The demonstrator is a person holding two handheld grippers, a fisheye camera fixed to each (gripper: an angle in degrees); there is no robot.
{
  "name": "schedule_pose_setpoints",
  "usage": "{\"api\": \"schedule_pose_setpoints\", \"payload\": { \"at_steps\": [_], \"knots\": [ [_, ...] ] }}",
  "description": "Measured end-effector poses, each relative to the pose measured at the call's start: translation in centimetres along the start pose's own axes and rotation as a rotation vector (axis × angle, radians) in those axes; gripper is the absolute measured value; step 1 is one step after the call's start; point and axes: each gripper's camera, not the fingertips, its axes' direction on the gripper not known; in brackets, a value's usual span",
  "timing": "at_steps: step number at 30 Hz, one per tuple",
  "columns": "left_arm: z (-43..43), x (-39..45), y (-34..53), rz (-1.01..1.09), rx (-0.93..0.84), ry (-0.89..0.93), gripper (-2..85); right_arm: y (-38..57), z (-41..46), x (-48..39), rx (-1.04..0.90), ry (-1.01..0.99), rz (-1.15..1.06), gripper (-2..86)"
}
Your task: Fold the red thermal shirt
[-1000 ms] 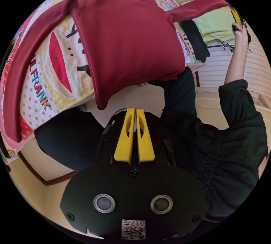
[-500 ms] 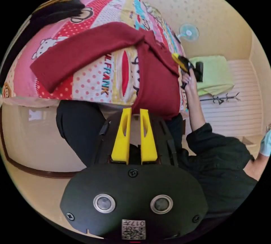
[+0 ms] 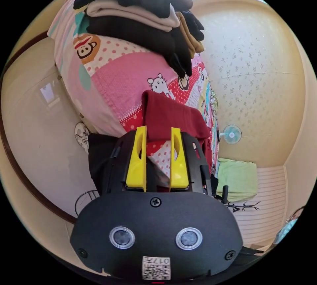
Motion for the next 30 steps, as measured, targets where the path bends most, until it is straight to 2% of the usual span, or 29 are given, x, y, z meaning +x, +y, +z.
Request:
{"api": "schedule_pose_setpoints", "payload": {
  "at_steps": [5,10,13,16,18,21,24,27,30],
  "knots": [
    [-2.5,0.0,1.3,0.007,0.066,0.006,12.6,-4.8,1.8,-4.0,-0.190,0.113,-0.020,0.4],
    [-1.8,-0.7,1.6,-0.057,-0.019,0.073,11.5,-7.7,3.5,-7.1,-0.301,0.195,-0.016,0.3],
    [-2.5,0.0,2.0,-0.063,0.001,0.069,10.3,-8.4,4.2,-8.7,-0.324,0.250,-0.031,0.4],
    [-4.8,1.2,2.4,-0.017,0.086,0.171,7.1,-8.0,4.6,-10.5,-0.306,0.328,-0.073,0.5],
    [-6.8,3.3,2.5,0.054,0.120,0.265,5.4,-7.1,4.6,-11.9,-0.276,0.395,-0.126,0.8],
    [-9.6,8.0,3.3,0.209,0.133,0.265,5.1,-5.5,3.6,-14.2,-0.207,0.503,-0.131,1.6],
    [-11.8,13.4,4.7,0.376,0.124,0.238,5.1,-4.5,1.6,-18.9,-0.125,0.437,-0.261,4.3],
    [-12.7,17.7,6.3,0.500,0.100,0.228,5.2,-3.1,-2.5,-25.0,-0.003,0.250,-0.475,10.6],
    [-12.8,20.9,8.2,0.585,0.087,0.199,5.1,-0.8,-7.4,-30.7,0.170,0.042,-0.728,12.9]
  ]
}}
